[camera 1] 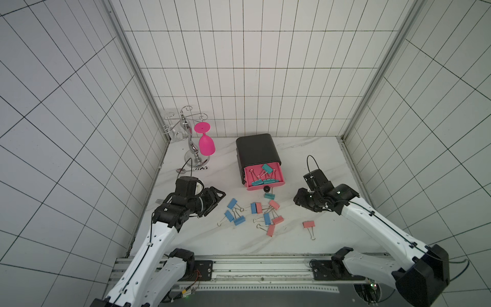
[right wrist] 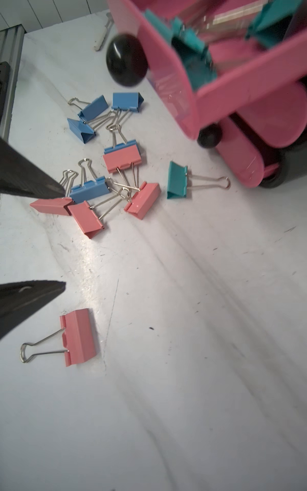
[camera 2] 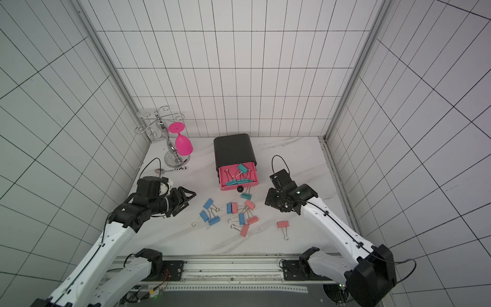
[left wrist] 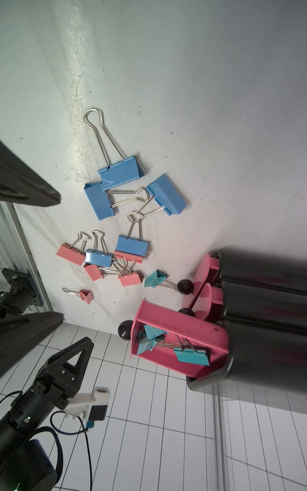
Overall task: Put the binder clips in the drawer according to color
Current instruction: Place the binder clip in the drawer, then close the drawer in the storage box.
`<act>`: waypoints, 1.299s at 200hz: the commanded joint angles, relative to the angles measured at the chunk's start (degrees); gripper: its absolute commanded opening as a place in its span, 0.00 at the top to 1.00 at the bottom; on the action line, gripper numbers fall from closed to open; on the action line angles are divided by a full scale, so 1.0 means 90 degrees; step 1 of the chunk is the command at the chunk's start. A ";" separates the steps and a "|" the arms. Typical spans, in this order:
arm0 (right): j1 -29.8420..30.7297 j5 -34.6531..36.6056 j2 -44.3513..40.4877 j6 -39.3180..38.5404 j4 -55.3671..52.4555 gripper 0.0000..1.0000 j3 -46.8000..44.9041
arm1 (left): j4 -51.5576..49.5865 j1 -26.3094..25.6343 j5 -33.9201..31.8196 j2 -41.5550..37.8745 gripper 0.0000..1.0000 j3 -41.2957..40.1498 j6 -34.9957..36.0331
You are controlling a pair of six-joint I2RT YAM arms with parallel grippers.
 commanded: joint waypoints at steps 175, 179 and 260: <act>-0.0096 -0.1395 0.2845 0.0424 0.2077 0.90 0.2102 | 0.1091 -0.1234 -0.0201 0.0965 0.44 0.0357 -0.0895; -0.0106 -0.1411 0.2885 0.0446 0.2100 0.90 0.2150 | 0.1091 -0.1229 -0.0199 0.0985 0.44 0.0376 -0.0899; -0.0185 -0.1381 0.3823 0.0606 0.2486 0.91 0.3028 | 0.0930 -0.1090 -0.0100 0.1056 0.43 0.0537 -0.0783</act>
